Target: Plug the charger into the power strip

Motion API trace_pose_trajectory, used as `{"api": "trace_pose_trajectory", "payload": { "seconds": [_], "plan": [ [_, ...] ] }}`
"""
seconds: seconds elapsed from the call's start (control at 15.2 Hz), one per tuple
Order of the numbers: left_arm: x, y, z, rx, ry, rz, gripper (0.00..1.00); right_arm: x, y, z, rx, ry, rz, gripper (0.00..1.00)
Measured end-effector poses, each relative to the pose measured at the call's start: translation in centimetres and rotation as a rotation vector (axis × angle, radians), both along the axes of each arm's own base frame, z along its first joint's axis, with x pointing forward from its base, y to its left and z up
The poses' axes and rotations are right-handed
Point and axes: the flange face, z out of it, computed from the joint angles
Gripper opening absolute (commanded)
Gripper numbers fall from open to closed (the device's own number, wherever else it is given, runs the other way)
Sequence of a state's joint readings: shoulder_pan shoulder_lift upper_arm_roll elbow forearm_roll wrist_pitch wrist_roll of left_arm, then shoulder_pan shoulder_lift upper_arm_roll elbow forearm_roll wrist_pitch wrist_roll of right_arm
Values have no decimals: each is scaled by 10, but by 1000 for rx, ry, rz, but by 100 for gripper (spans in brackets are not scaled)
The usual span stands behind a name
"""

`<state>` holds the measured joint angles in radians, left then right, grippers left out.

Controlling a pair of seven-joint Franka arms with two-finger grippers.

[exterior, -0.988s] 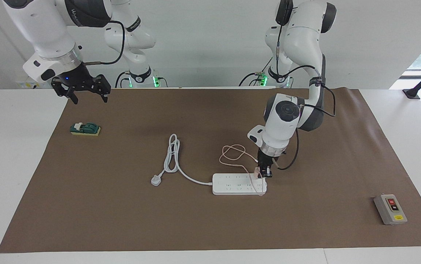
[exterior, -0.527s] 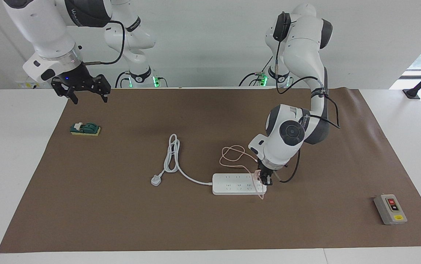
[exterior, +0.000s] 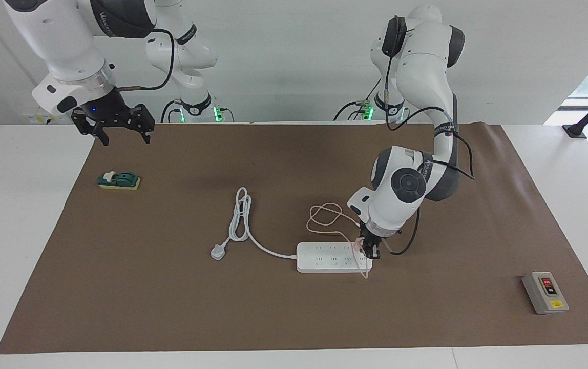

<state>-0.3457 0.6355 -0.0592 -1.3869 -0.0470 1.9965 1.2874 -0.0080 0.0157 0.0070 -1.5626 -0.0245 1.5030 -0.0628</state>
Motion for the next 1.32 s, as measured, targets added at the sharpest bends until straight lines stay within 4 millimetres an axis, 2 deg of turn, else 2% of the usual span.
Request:
{"api": "trace_pose_trajectory", "payload": {
  "seconds": [0.2, 0.26, 0.33, 0.4, 0.59, 0.72, 0.92, 1.32],
  "plan": [
    [0, 0, 0, -1, -3, 0, 15, 0, 0, 0, 0, 0, 0, 100],
    [0, 0, 0, -1, -3, 0, 38, 0, 0, 0, 0, 0, 0, 100],
    [0, 0, 0, -1, -3, 0, 96, 0, 0, 0, 0, 0, 0, 100],
    [0, 0, -3, -2, -1, 0, 100, 0, 0, 0, 0, 0, 0, 100],
    [3, -3, -20, -7, 12, -5, 100, 0, 0, 0, 0, 0, 0, 100],
    [4, -4, -15, -15, 4, -5, 100, 0, 0, 0, 0, 0, 0, 100],
    [9, -3, 14, -47, -29, 10, 100, 0, 0, 0, 0, 0, 0, 100],
    [14, 41, 98, -76, -106, 70, 100, 0, 0, 0, 0, 0, 0, 100]
  ]
}}
